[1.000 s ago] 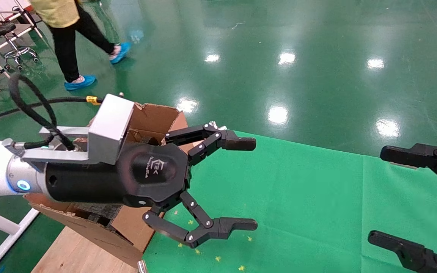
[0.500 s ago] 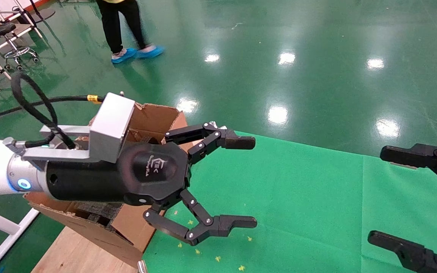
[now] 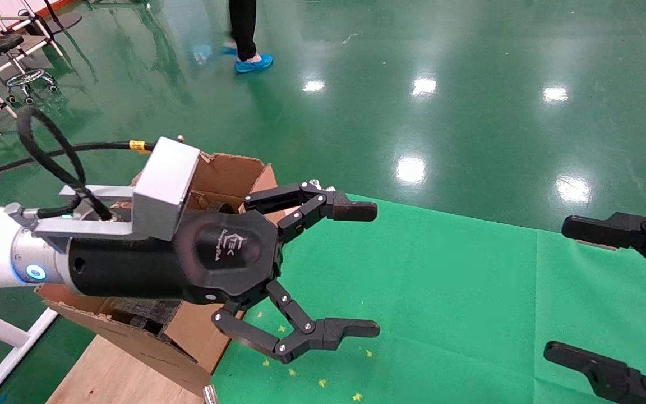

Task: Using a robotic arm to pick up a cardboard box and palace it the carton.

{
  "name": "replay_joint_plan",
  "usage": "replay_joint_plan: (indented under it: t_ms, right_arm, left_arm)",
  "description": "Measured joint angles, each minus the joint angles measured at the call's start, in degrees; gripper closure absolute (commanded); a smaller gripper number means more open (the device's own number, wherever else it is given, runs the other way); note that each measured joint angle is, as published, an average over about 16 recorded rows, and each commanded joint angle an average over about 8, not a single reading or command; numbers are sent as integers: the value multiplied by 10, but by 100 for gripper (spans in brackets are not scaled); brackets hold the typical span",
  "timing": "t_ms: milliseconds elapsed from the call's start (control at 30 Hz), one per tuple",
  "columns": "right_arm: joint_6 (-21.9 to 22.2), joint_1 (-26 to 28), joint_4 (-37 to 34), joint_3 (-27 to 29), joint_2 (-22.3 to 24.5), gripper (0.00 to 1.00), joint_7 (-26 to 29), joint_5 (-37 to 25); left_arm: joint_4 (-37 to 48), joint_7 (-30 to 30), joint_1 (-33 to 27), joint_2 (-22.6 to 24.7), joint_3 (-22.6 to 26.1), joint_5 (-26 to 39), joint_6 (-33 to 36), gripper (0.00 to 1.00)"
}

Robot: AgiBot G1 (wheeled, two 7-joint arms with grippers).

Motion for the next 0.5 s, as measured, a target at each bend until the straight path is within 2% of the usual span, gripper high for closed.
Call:
replay_joint_plan:
  t_ms: [500]
  right_arm:
    - [0,0,0,0,0,0,0,0]
  left_arm:
    - [0,0,0,0,0,0,0,0]
